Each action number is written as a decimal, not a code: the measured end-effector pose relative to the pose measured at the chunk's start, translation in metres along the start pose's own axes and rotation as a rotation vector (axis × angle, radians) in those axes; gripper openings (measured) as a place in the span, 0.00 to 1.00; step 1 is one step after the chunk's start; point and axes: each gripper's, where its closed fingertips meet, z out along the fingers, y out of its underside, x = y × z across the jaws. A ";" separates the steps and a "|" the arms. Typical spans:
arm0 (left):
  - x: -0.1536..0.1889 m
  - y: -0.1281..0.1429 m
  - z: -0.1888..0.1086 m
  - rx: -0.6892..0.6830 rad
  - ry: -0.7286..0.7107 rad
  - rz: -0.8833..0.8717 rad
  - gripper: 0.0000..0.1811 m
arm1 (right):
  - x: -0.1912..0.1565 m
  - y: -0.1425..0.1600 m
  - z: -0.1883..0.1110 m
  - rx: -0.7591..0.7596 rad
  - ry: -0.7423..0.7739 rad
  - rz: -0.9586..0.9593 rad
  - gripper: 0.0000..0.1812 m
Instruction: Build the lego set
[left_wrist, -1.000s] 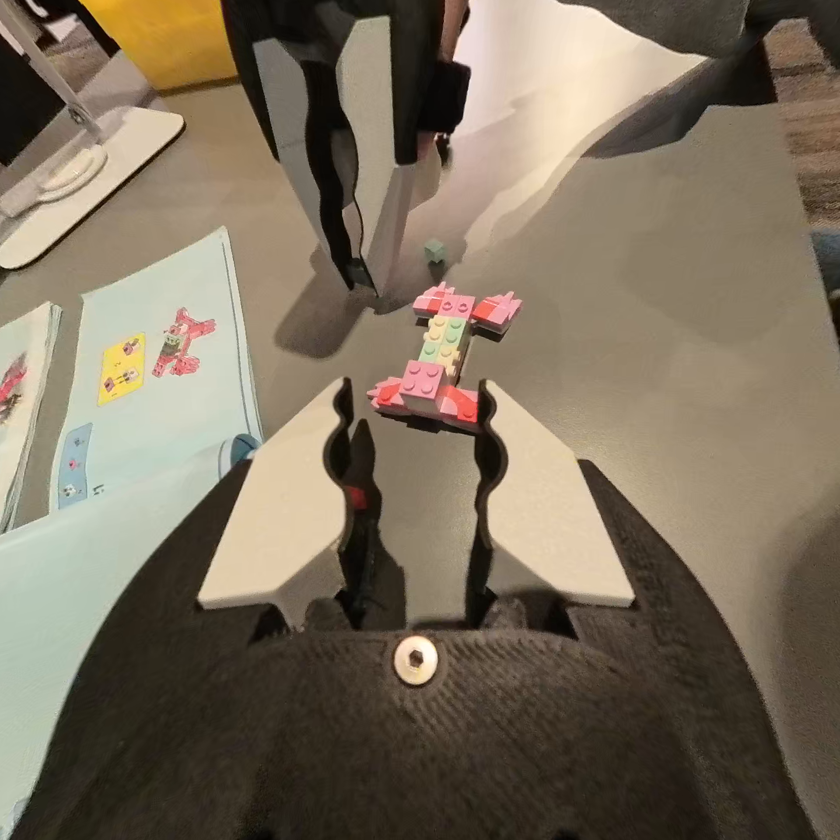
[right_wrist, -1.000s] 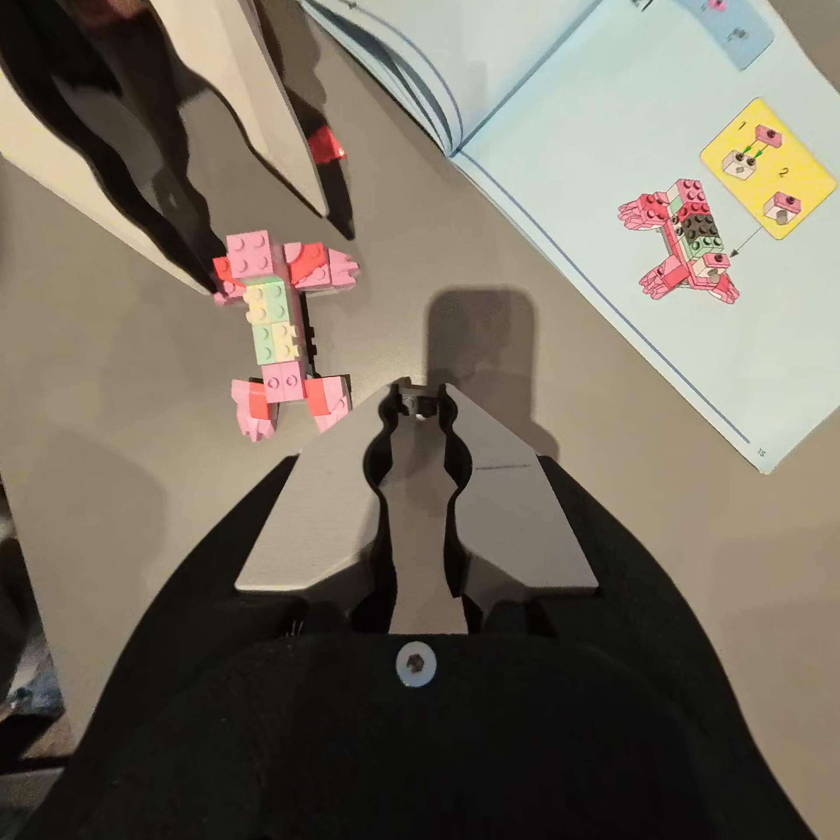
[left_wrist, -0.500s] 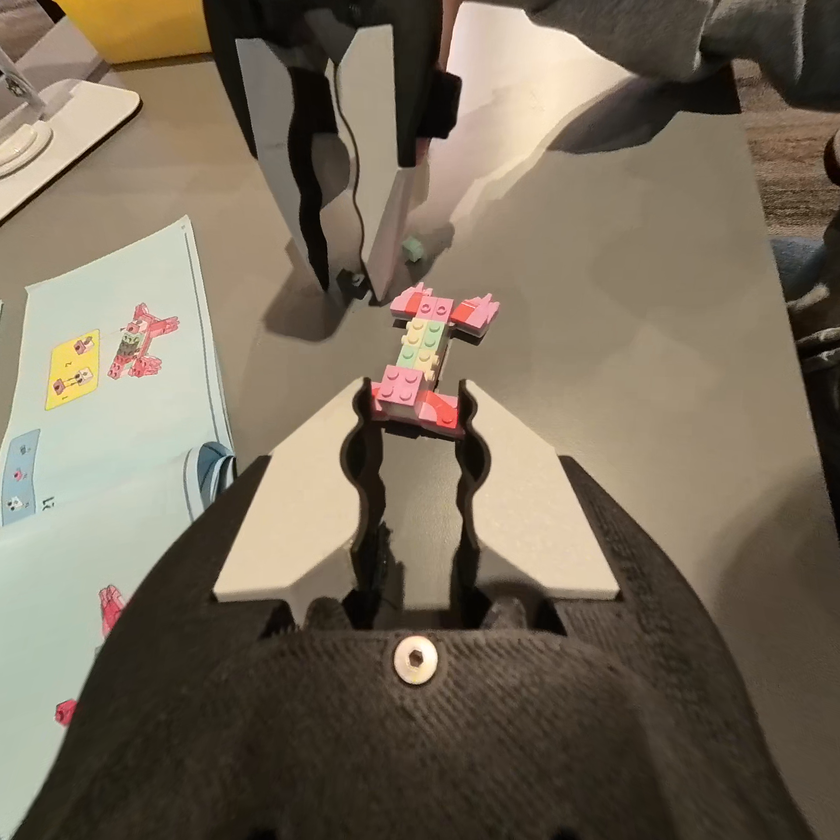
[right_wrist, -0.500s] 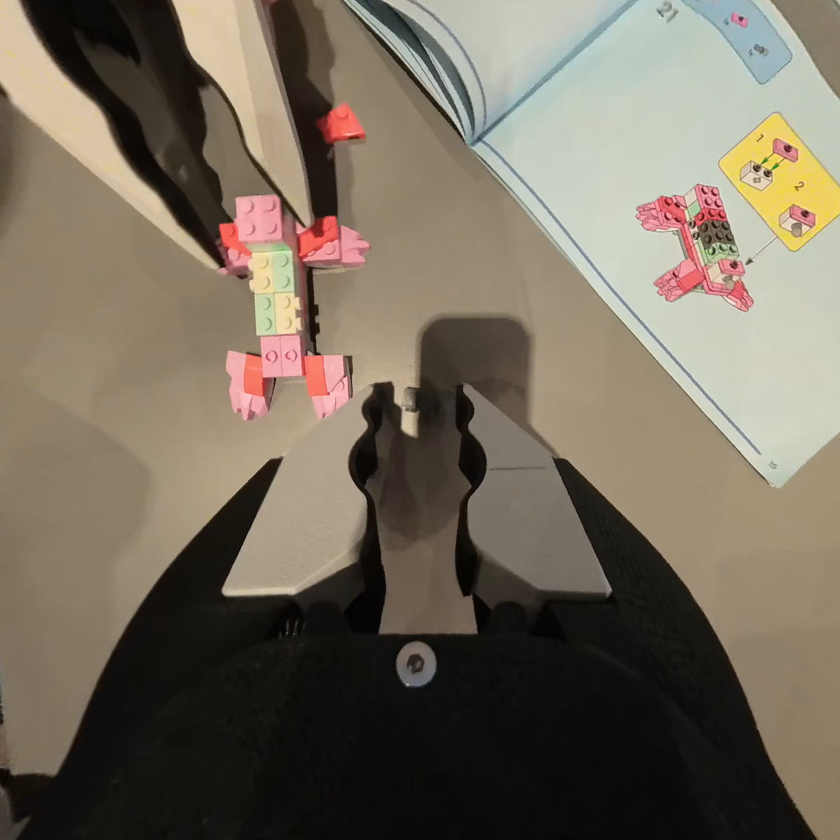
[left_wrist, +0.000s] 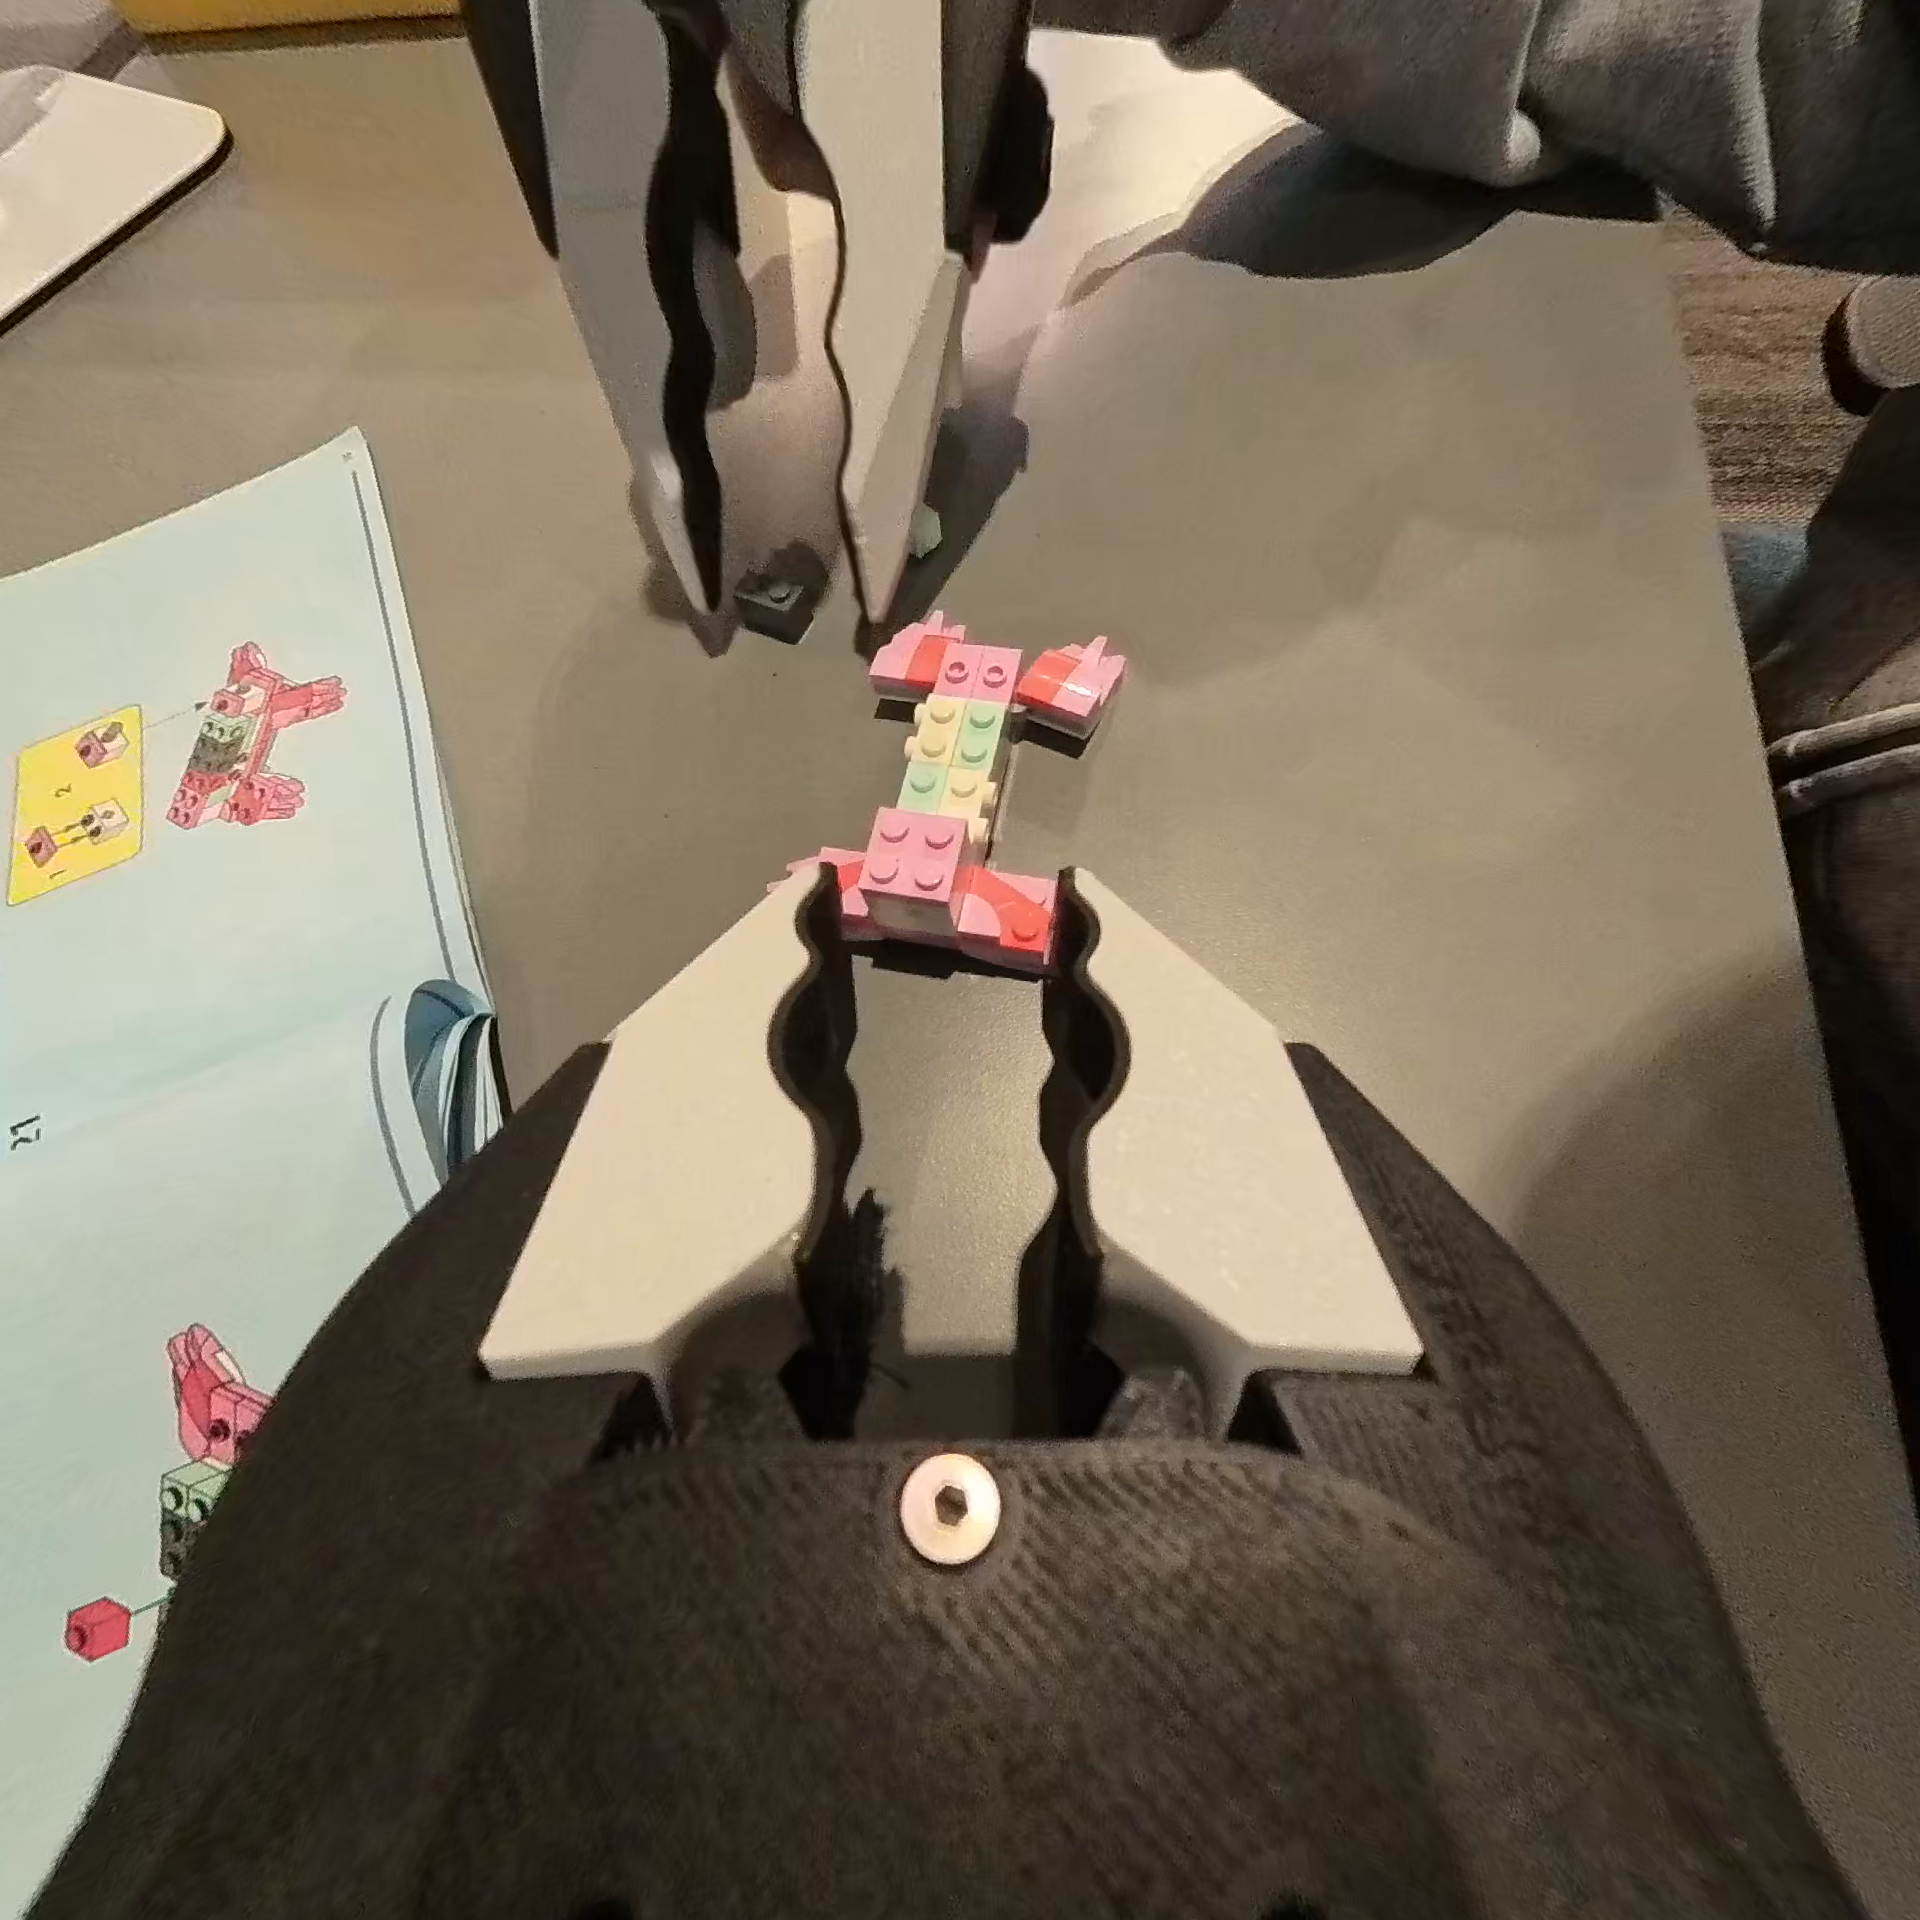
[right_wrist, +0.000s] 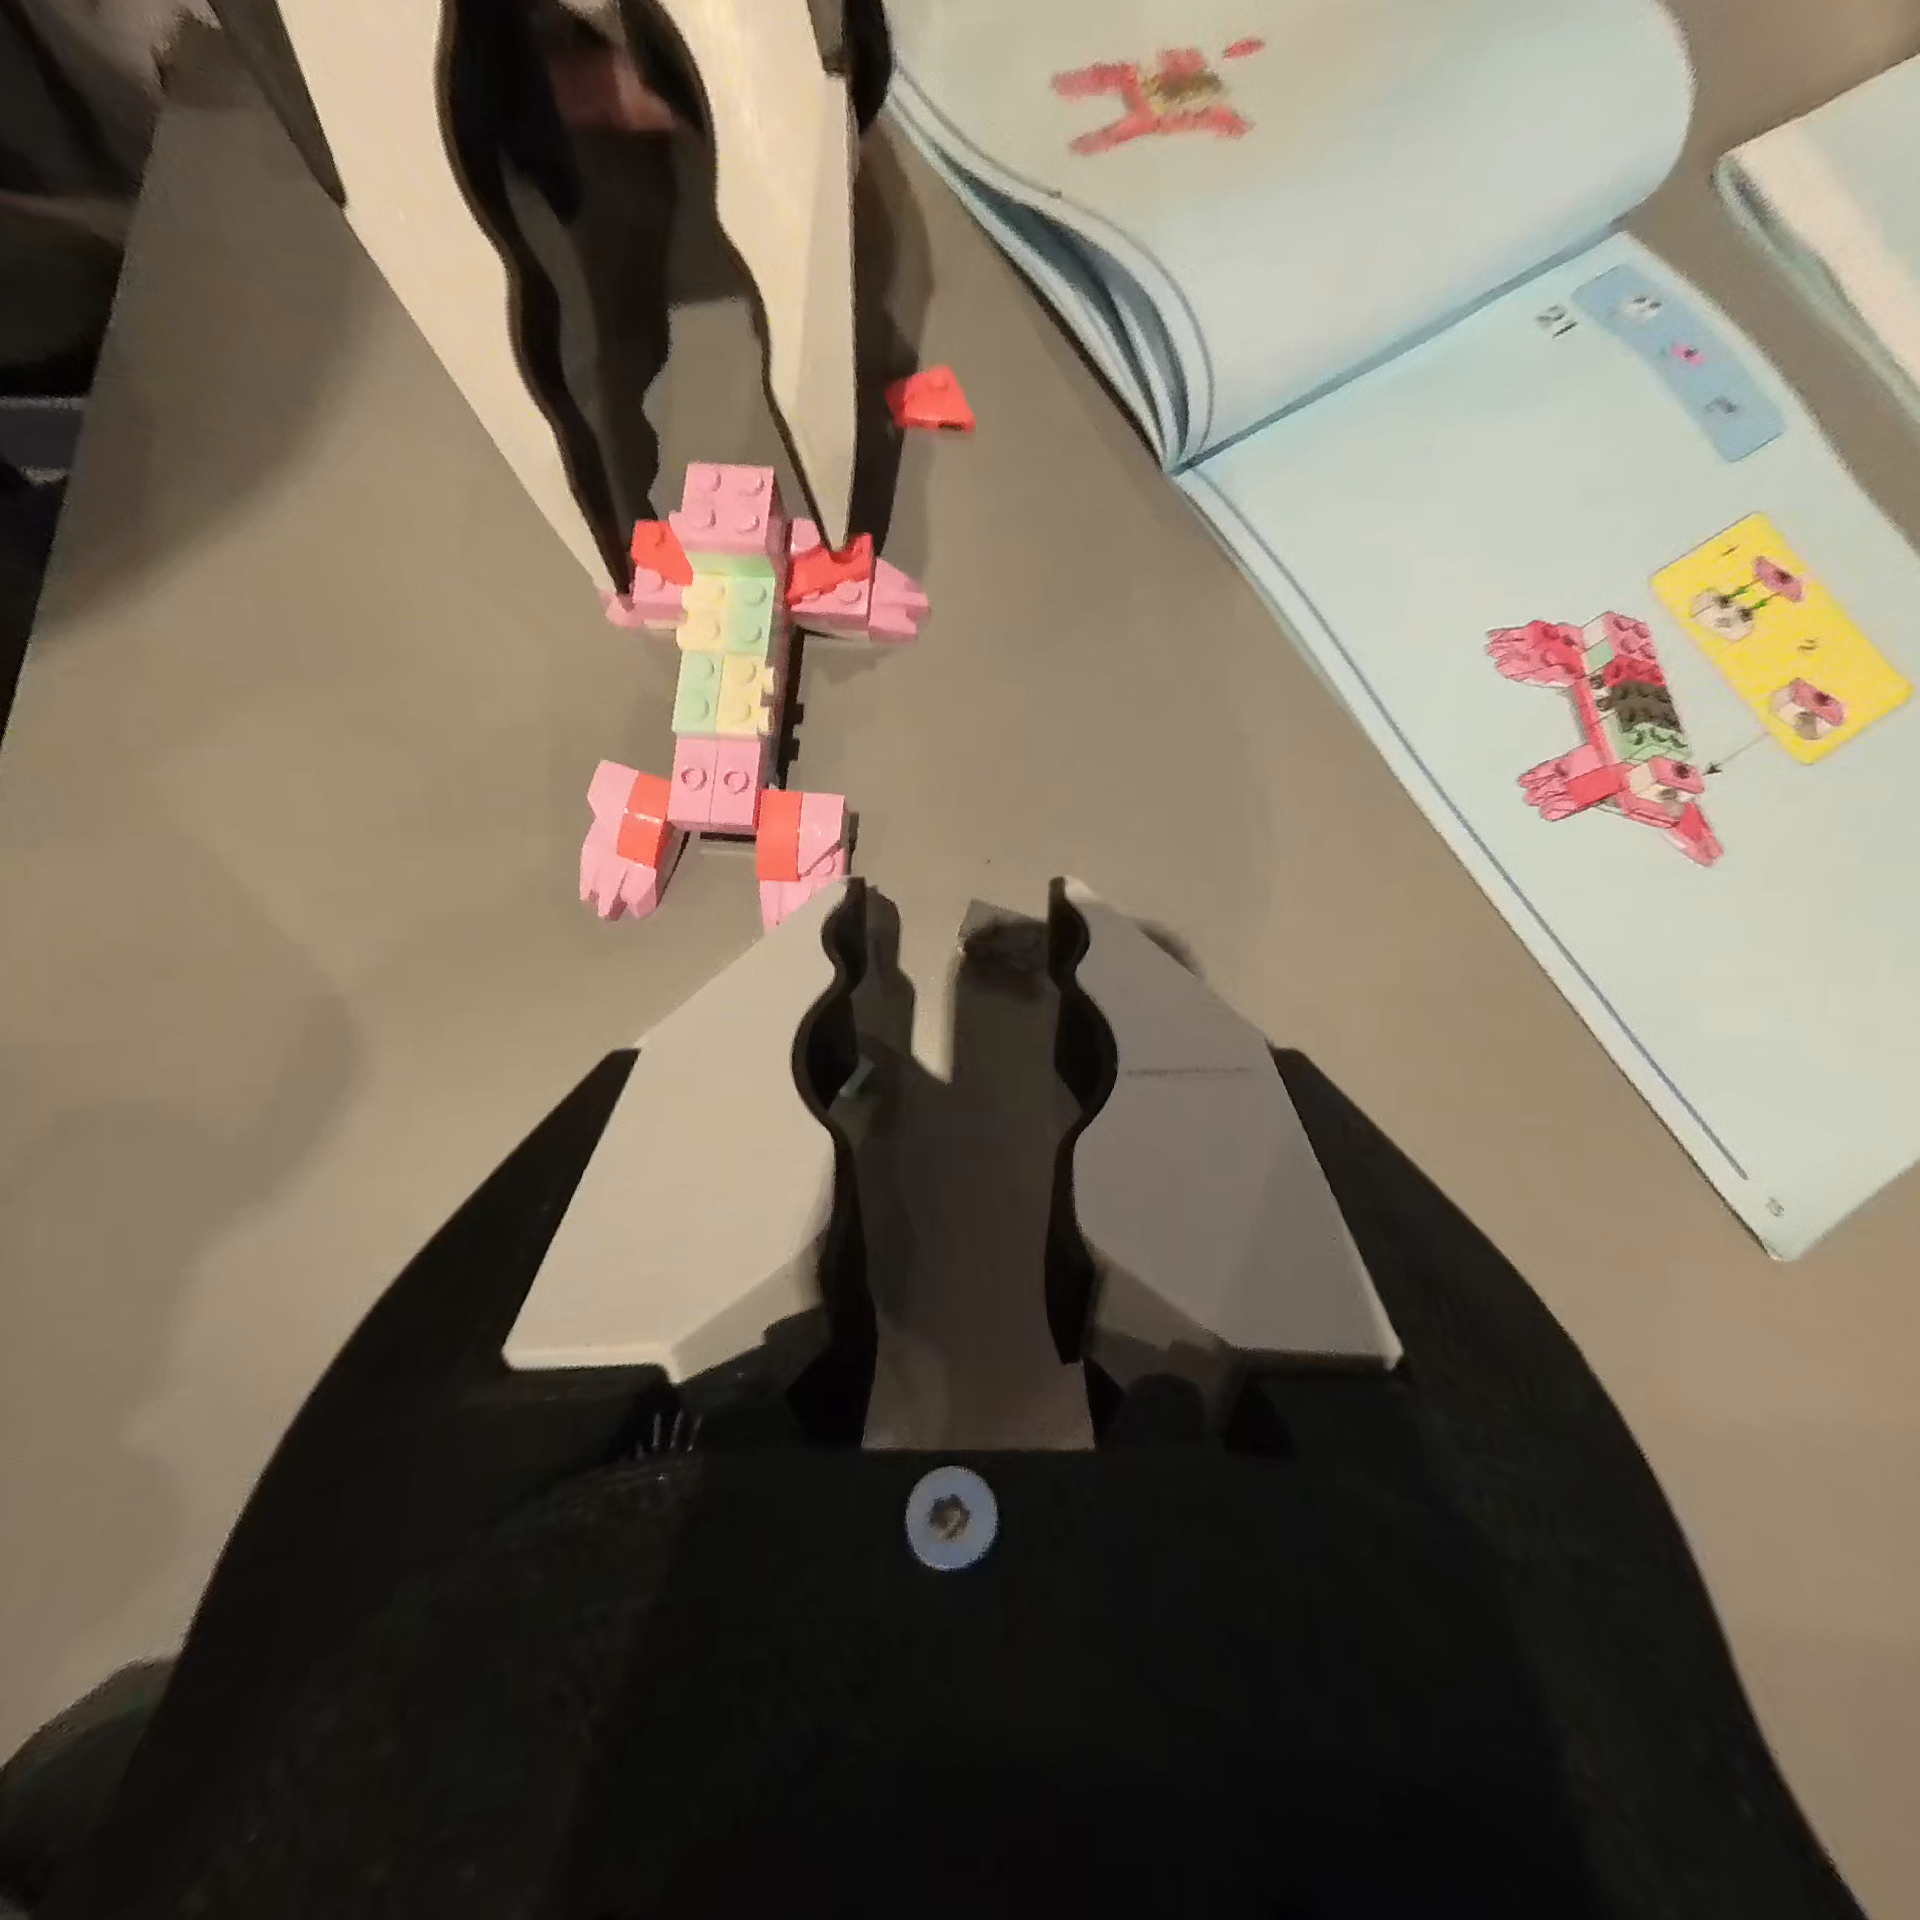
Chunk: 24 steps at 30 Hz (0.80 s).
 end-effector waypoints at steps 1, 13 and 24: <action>0.000 0.000 0.000 0.000 0.001 -0.001 0.22 | -0.002 0.003 0.001 -0.014 -0.015 0.000 0.18; -0.001 -0.001 0.000 0.010 -0.026 0.024 0.20 | -0.004 0.010 -0.006 -0.003 -0.001 -0.006 0.03; 0.011 -0.010 -0.002 0.044 -0.149 0.237 0.21 | -0.018 -0.019 -0.017 0.147 0.049 -0.116 0.02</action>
